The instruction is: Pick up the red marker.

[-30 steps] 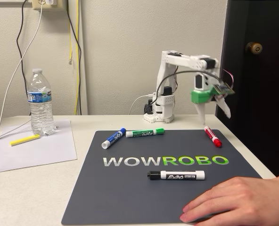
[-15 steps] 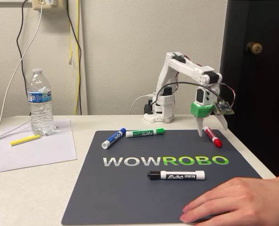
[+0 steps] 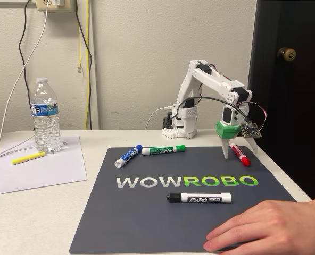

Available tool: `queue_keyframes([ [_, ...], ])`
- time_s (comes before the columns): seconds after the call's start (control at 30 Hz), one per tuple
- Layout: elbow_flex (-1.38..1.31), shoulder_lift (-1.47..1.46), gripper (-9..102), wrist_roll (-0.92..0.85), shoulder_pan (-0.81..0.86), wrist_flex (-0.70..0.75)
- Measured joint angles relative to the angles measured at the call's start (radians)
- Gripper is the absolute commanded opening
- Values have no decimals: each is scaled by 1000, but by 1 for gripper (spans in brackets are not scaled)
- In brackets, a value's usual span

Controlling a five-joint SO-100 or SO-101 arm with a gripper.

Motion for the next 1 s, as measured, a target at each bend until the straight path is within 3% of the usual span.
queue_keyframes([
  [0.47,78,26,51,78,-29,-46],
  [0.73,166,101,43,126,-57,-60],
  [1.0,192,123,41,137,-60,-91],
])
